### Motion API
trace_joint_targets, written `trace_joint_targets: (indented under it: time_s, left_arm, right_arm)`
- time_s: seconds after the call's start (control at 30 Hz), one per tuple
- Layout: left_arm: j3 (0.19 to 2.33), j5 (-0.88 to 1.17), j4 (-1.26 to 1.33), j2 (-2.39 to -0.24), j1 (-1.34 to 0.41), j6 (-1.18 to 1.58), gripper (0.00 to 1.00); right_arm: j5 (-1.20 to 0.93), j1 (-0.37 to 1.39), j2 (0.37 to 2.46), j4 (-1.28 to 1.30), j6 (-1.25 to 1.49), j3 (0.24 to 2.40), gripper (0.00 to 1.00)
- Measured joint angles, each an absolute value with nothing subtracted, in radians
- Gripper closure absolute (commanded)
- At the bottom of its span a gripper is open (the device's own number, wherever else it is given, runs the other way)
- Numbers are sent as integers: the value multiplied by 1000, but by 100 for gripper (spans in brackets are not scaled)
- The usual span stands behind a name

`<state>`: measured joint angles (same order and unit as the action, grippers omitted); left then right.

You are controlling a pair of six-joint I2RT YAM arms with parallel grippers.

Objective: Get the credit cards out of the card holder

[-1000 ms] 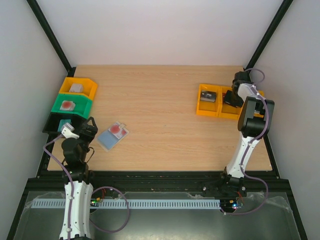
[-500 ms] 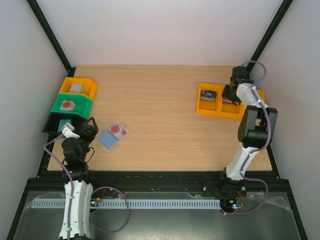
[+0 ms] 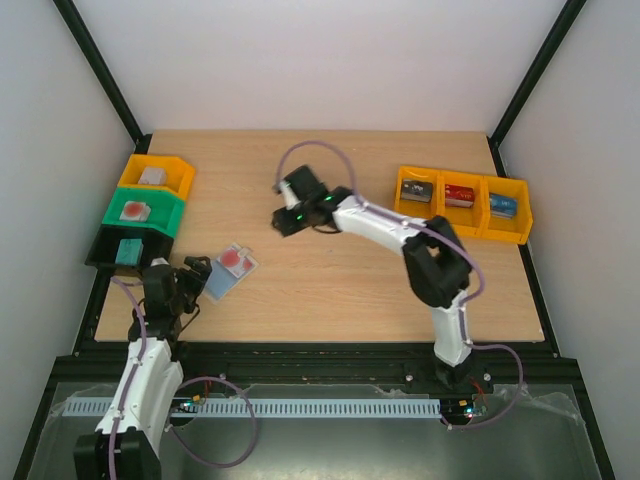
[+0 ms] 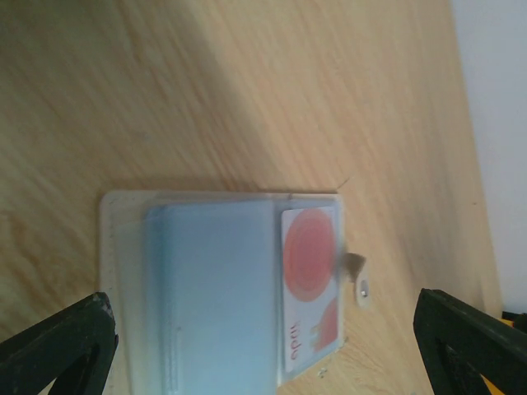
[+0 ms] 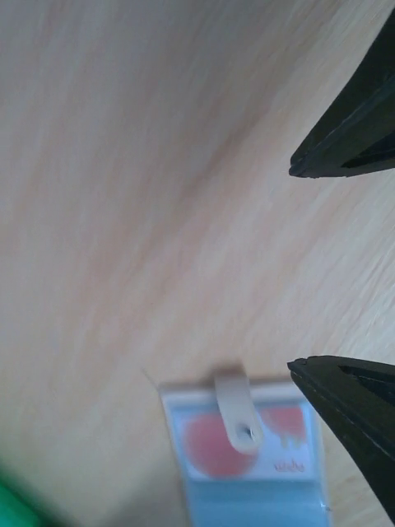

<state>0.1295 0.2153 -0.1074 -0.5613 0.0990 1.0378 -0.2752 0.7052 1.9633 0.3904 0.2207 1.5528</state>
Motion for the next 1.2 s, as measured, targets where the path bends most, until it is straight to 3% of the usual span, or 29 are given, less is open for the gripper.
trace_joint_targets:
  time_s: [0.17, 0.4, 0.67, 0.8, 0.87, 1.03, 1.17, 1.2]
  left_arm:
    - [130, 200, -126, -599, 88, 1060, 1]
    - [117, 196, -48, -673, 75, 1061, 1]
    - [102, 216, 119, -780, 61, 1047, 1]
    - [99, 217, 181, -818, 34, 1034, 2]
    - [97, 220, 202, -833, 14, 1029, 10]
    - [91, 234, 225, -862, -9, 1013, 45]
    - [86, 237, 235, -865, -13, 1002, 92]
    - [86, 239, 239, -865, -13, 995, 97]
  right_arm:
    - [-345, 859, 2145, 389, 175, 1694, 36]
    - [-426, 889, 2294, 387, 179, 1797, 40]
    - [-543, 884, 2381, 376, 203, 1855, 60]
    - [-618, 871, 2381, 353, 232, 1839, 64]
    - [-650, 868, 2381, 339, 250, 1829, 64]
    - [-707, 872, 2381, 321, 274, 1808, 67]
    - [-730, 875, 2379, 298, 287, 1789, 67]
    - [-735, 875, 2377, 294, 289, 1784, 67]
